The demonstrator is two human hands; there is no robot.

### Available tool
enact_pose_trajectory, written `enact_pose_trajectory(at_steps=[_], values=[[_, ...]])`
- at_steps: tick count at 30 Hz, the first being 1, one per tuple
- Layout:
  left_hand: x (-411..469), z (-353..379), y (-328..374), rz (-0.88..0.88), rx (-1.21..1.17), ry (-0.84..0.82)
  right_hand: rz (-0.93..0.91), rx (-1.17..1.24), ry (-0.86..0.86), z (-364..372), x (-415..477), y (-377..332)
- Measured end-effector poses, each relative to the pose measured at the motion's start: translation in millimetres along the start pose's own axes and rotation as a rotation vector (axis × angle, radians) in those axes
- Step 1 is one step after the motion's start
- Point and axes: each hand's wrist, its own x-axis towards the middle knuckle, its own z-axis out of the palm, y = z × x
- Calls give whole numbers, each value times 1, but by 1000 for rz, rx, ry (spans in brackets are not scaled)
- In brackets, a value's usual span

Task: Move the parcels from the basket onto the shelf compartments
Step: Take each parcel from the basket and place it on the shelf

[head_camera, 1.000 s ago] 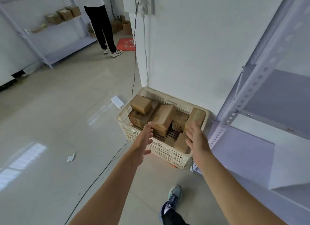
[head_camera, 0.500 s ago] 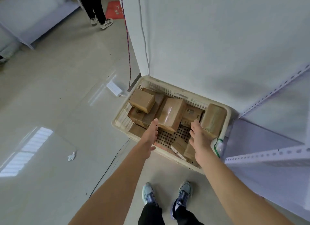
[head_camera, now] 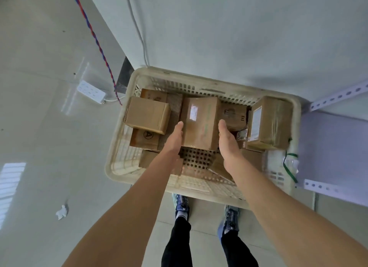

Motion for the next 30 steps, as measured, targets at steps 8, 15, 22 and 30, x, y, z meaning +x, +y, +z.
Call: enact_pose_trajectory(at_steps=[8, 15, 22, 30], values=[[78, -10, -7, -20, 28, -14, -157, -223, 64, 49, 67, 23], [94, -5, 4, 32, 80, 52, -220, -223, 130, 50, 68, 38], [98, 5, -2, 86, 116, 89, -296, -251, 175, 43, 66, 66], [101, 13, -7, -51, -64, 3, -323, -118, 281, 35, 66, 77]])
